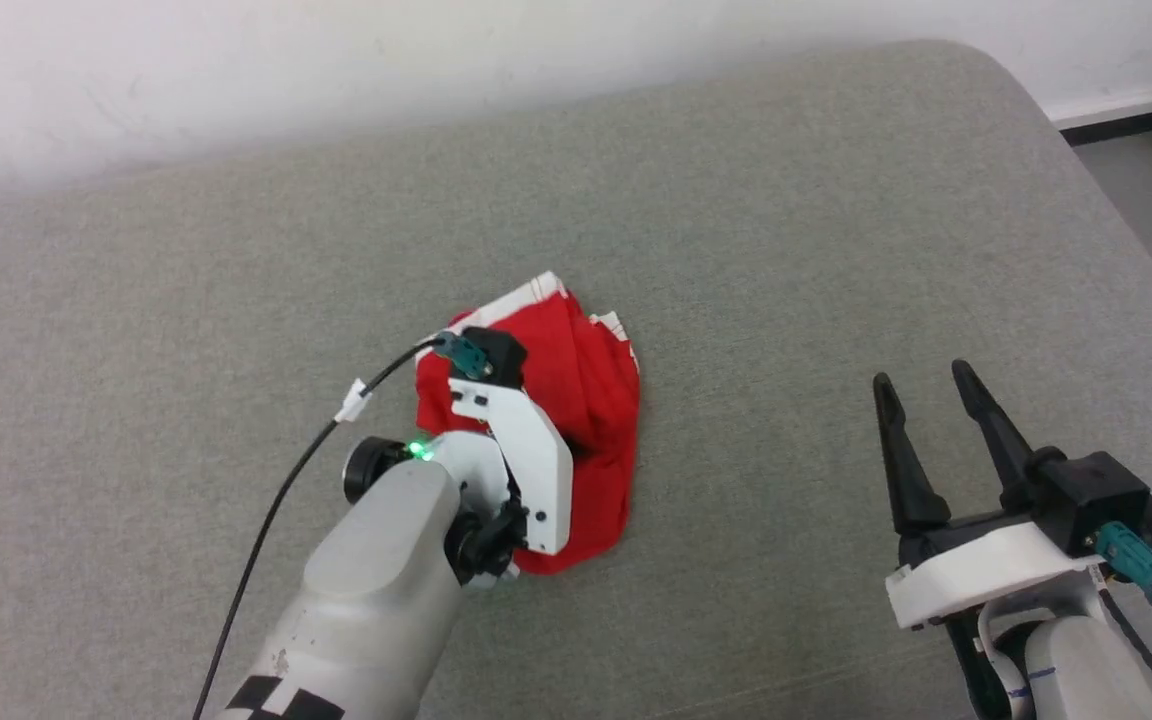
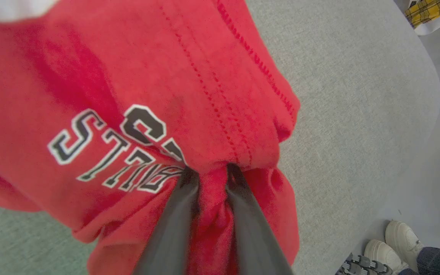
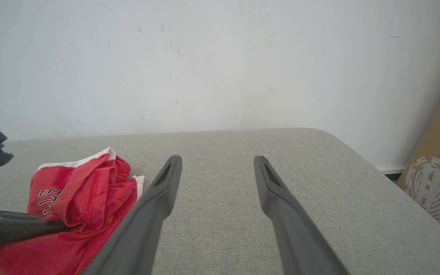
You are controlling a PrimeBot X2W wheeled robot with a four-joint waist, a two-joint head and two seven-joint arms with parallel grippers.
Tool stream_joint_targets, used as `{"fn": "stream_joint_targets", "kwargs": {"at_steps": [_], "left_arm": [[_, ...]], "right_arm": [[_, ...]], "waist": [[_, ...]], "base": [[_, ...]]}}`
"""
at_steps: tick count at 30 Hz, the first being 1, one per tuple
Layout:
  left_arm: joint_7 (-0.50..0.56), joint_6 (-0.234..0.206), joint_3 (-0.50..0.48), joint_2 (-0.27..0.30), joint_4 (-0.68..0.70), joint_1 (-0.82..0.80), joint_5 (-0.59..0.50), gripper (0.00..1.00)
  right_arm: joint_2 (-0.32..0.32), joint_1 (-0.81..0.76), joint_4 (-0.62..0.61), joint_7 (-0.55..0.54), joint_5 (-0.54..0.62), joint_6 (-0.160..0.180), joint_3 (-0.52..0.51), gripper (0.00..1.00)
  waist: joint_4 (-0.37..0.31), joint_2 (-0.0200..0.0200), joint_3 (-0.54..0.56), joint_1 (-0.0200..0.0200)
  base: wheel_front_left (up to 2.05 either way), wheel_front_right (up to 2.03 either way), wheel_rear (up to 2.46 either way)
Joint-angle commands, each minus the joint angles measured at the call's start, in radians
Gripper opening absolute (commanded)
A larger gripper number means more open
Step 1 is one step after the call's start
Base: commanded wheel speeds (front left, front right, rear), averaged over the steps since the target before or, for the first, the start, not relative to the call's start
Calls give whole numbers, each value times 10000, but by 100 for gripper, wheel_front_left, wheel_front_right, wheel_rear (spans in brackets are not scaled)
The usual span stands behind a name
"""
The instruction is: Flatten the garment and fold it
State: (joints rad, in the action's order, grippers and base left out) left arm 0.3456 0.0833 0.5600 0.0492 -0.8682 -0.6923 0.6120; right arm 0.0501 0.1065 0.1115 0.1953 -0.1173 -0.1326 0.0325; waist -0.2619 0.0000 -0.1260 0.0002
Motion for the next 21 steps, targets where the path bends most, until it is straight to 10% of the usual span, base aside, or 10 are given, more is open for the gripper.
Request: {"fn": "stream_joint_targets", "kwargs": {"at_steps": [1, 11, 21], "left_arm": [[118, 98, 147, 13, -38, 169, 148, 100], [-2838, 219, -516, 109, 1425, 589, 742, 100], [-6052, -942, -1926, 1341, 4332, 2320, -458, 100]], "right_arm": [[1, -34, 46, 49, -50, 19, 55, 100], [1, -118, -45, -94, 110, 19, 125, 100], [1, -137, -623, -549, 259, 19, 331, 100]], "waist": [[188, 0, 70, -2], [999, 0, 510, -2], [1930, 0, 632, -2]], "base": [[0, 0, 0], [0, 0, 0], [0, 0, 0]]}}
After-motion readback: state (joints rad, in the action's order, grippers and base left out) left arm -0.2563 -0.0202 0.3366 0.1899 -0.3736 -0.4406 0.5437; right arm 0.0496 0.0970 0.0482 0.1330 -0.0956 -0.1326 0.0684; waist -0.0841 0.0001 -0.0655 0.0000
